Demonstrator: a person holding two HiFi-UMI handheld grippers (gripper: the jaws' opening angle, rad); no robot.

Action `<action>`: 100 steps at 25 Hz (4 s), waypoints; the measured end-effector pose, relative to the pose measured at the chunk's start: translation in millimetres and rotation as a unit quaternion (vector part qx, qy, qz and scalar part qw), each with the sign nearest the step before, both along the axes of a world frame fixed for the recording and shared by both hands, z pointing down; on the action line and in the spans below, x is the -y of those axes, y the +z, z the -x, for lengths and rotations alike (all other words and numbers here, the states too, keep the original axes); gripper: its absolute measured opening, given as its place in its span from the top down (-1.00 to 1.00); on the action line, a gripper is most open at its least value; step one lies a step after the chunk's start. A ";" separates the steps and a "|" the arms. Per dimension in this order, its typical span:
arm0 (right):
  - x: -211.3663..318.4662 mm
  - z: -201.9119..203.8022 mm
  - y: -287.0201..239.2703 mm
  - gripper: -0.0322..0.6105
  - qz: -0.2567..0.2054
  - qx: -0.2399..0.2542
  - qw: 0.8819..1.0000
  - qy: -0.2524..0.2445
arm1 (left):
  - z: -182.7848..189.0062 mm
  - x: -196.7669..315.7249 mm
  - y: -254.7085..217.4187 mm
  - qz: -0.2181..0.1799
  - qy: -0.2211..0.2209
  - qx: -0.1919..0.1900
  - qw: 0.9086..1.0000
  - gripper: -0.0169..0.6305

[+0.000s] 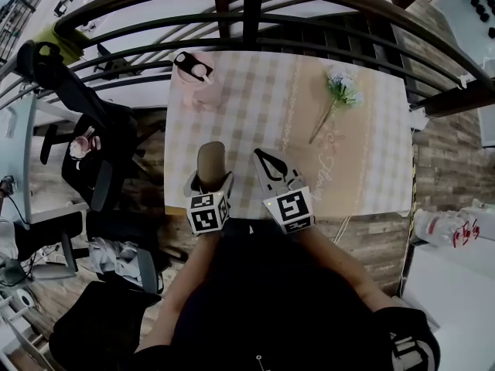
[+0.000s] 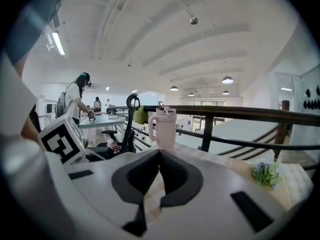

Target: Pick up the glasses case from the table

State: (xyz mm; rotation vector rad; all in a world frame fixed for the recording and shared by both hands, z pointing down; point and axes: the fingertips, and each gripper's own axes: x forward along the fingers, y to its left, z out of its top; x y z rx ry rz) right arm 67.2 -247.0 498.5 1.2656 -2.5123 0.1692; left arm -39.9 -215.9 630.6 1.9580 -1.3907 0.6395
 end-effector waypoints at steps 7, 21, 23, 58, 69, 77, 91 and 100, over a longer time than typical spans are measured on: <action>7.2 -1.5 -13.4 0.88 -0.017 0.005 1.000 0.004 | -3.7 19.2 -47.9 -0.082 0.022 0.013 0.996 -0.29; 24.1 -22.2 -58.6 0.88 -0.055 0.022 0.997 0.039 | -9.6 47.6 -154.9 -0.237 0.040 0.034 0.970 -0.29; 26.3 -26.2 -66.3 0.88 -0.063 0.024 0.997 0.043 | -9.0 51.4 -170.7 -0.254 0.033 0.026 0.966 -0.29; 30.4 -44.9 -209.3 0.88 -0.213 0.057 0.973 0.069 | -4.2 58.8 -351.6 -0.465 0.003 0.028 0.885 -0.29; 27.1 -42.3 -211.5 0.88 -0.213 0.056 0.973 0.064 | -3.0 55.9 -351.8 -0.463 0.002 0.031 0.886 -0.29; 26.2 -40.8 -210.3 0.88 -0.212 0.056 0.974 0.060 | -1.9 54.7 -349.5 -0.462 0.001 0.033 0.886 -0.29; 23.6 -39.1 -210.1 0.88 -0.209 0.055 0.975 0.056 | 0.1 52.6 -348.6 -0.461 -0.001 0.036 0.887 -0.29; 22.2 -40.0 -208.6 0.88 -0.207 0.056 0.975 0.057 | 0.3 51.8 -347.8 -0.459 -0.001 0.036 0.888 -0.29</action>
